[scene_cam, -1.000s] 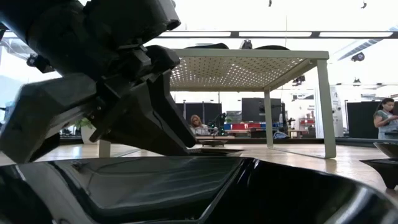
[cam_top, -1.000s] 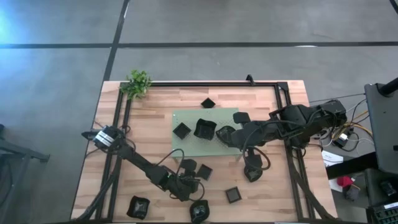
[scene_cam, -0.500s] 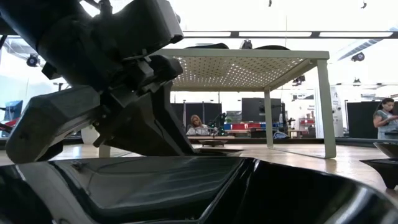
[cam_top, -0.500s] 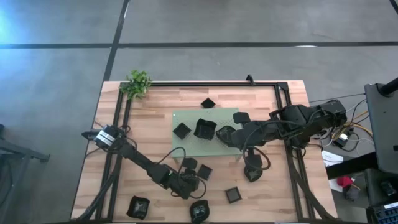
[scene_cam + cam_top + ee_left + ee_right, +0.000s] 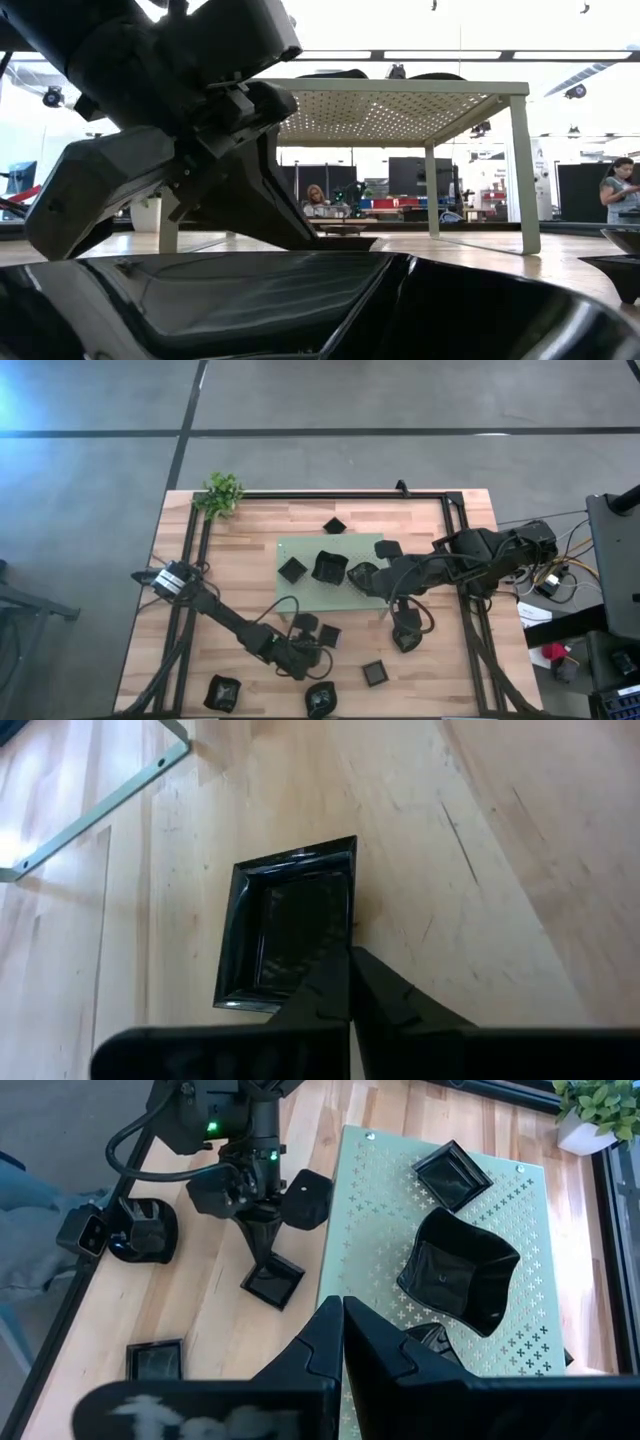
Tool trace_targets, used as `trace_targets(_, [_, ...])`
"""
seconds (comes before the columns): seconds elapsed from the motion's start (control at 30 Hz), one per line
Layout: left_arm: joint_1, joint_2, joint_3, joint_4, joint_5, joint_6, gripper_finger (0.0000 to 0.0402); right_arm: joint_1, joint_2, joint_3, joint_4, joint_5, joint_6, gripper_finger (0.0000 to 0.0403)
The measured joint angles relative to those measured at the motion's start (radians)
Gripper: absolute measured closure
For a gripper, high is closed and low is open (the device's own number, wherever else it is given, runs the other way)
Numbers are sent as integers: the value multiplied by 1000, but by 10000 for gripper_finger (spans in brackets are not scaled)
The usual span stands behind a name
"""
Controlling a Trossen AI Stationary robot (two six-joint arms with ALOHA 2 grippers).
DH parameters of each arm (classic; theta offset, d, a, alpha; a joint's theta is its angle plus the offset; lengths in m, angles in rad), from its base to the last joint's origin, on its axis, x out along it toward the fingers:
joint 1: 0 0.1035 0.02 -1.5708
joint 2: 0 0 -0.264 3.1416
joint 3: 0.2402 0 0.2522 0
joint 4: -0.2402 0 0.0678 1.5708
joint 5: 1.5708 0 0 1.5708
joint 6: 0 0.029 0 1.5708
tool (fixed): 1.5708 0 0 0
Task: Pick & Place Mini shaped plates
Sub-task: Stack the square plate on top of the square plate on the shelf
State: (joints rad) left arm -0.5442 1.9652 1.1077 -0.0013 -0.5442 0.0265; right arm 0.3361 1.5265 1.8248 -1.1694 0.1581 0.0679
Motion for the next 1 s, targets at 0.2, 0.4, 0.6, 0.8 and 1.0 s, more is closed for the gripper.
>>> trace_targets(0.2, [0, 0, 25, -10, 1, 0, 401, 0, 0, 0, 0, 0, 0, 394])
trace_targets(0.4, [-2, 0, 69, -74, 6, -19, 402, 0, 0, 0, 1, 0, 4, 394])
trace_targets(0.6, [-14, -1, 102, -90, 12, -26, 401, 0, 0, 0, 1, 0, 3, 394])
trace_targets(0.8, [-23, -1, 141, -117, 12, -33, 401, 0, 0, 0, 1, 0, 0, 394])
trace_targets(1.0, [-34, -2, 193, -168, 12, -46, 401, 0, 0, 0, 2, 0, 1, 394])
